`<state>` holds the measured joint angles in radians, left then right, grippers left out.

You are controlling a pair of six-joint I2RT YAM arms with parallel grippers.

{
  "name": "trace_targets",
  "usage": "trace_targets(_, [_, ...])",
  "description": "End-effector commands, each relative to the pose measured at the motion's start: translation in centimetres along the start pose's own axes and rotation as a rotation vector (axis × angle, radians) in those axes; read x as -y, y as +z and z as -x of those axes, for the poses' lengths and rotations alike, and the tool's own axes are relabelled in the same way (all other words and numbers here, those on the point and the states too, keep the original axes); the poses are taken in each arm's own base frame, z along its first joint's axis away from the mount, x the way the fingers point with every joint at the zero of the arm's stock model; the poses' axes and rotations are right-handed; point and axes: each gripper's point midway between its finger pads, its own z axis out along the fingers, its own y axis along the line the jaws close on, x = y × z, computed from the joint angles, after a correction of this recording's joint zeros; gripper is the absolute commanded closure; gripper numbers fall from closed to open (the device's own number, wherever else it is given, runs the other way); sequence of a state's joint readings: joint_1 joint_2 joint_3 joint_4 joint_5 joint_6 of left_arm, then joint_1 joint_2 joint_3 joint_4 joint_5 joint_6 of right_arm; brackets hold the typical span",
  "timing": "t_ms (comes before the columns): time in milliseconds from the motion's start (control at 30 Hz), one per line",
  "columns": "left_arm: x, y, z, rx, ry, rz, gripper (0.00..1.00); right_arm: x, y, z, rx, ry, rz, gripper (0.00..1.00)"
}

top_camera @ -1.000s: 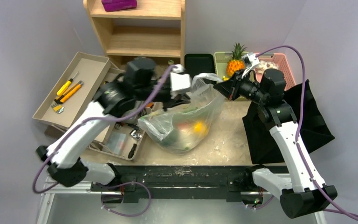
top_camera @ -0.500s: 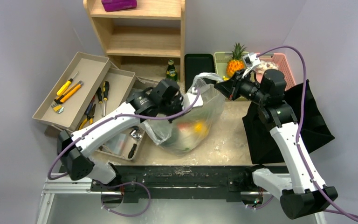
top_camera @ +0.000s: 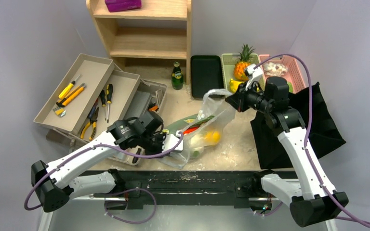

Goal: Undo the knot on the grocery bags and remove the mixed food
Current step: Untie the takeout bag at the center of the board.

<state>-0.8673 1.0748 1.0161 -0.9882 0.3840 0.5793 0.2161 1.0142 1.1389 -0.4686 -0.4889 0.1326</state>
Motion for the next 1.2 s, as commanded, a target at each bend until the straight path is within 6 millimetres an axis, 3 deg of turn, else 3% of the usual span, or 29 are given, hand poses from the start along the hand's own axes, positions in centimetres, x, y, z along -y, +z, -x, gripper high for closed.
trace_targets(0, [1.3,1.5,-5.0,-0.147,-0.011,-0.028,0.59,1.9,-1.0,-4.3,-0.128,-0.163,-0.053,1.00])
trace_targets(67, [0.6,2.3,-6.3,-0.181,-0.030,0.021,0.40,2.5,-1.4,-6.2,-0.187,-0.207,-0.062,1.00])
trace_targets(167, [-1.2,3.2,-6.9,-0.197,-0.037,0.113,0.22,3.7,-1.5,-9.0,-0.267,-0.222,-0.089,1.00])
trace_targets(267, [-4.4,3.7,-6.0,-0.193,-0.023,0.234,0.19,4.8,-1.1,-11.2,-0.326,-0.228,-0.105,1.00])
trace_targets(367, [-8.3,3.4,-3.5,-0.136,-0.054,0.332,0.19,4.8,-0.2,-12.4,-0.347,-0.209,-0.073,1.00])
trace_targets(533, [-14.7,-0.1,2.0,0.072,-0.176,0.443,0.25,4.5,0.2,-12.7,-0.371,-0.190,-0.041,1.00])
trace_targets(633, [-13.4,-1.2,4.1,0.173,-0.057,0.380,0.30,2.4,-0.2,-11.2,-0.334,-0.187,0.049,0.97])
trace_targets(733, [-9.4,-2.3,4.7,0.257,0.064,0.274,0.30,0.4,-1.0,-8.2,-0.280,-0.214,0.117,0.48])
trace_targets(800, [-7.7,-3.1,4.9,0.296,0.109,0.250,0.29,-1.2,-1.6,-5.6,-0.220,-0.256,0.171,0.31])
trace_targets(867, [-6.8,-4.2,5.3,0.335,0.157,0.262,0.28,-2.9,-2.3,-3.2,-0.154,-0.305,0.234,0.21])
trace_targets(967, [-6.7,-5.3,6.5,0.390,0.186,0.295,0.26,-4.9,-2.4,-0.7,-0.074,-0.341,0.300,0.13])
trace_targets(1033, [-6.9,-5.5,7.7,0.419,0.197,0.301,0.24,-6.0,-1.2,-0.3,-0.063,-0.352,0.321,0.11])
trace_targets(1167, [-6.4,-4.6,10.2,0.427,0.236,0.273,0.23,-7.8,2.8,-2.2,-0.132,-0.407,0.373,0.14])
